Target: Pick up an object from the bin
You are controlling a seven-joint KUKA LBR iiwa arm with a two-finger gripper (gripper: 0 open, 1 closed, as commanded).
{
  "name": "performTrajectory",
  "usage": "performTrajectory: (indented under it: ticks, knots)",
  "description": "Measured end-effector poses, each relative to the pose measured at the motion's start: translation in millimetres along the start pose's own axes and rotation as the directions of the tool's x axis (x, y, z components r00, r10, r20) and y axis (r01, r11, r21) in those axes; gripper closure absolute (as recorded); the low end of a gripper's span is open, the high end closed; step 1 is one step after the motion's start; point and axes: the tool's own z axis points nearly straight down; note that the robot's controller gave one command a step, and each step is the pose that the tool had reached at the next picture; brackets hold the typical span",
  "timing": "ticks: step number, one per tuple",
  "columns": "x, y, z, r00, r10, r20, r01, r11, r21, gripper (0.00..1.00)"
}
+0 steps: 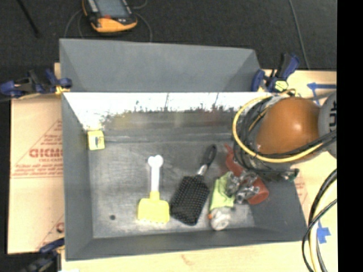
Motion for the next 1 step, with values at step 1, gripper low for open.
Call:
performTrajectory:
  ticks: [1]
  knots:
    - [-4.5,0.6,3.8,0.991,-0.133,-0.002,0.133,0.991,-0.005,1.00]
